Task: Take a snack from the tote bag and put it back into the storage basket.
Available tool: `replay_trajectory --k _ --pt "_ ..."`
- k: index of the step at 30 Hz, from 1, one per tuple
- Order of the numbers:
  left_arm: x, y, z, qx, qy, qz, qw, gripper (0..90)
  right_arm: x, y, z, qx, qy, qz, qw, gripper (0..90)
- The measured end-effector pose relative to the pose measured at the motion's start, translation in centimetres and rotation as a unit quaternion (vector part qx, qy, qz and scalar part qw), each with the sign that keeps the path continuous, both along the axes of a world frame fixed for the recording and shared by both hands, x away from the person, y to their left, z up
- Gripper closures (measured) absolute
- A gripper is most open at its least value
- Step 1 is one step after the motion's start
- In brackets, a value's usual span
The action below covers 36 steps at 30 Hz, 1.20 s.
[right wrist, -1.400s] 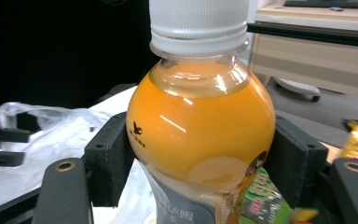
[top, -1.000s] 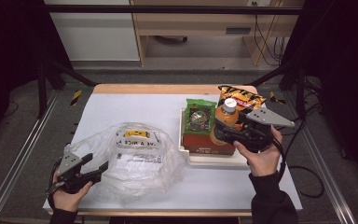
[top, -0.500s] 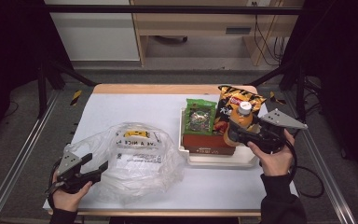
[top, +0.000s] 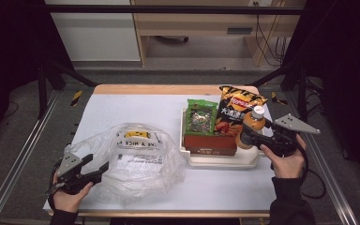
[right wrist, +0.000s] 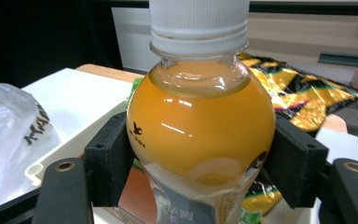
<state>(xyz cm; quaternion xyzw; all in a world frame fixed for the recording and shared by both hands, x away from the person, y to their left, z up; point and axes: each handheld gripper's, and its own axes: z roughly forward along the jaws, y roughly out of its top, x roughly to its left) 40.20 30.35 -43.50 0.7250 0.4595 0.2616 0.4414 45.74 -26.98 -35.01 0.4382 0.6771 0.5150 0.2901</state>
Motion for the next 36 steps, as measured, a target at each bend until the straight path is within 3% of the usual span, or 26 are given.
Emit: replay_trajectory --k 10,36 --pt "0.0 0.0 0.0 0.000 0.000 0.000 1.0000 28.5 0.4 -1.6 -1.3 -0.005 0.007 -0.009 0.9999 30.8" --pt "0.0 0.1 0.0 0.000 -0.001 0.001 1.0000 28.5 1.4 -2.5 -6.1 -0.020 0.053 -0.007 0.9984 30.7"
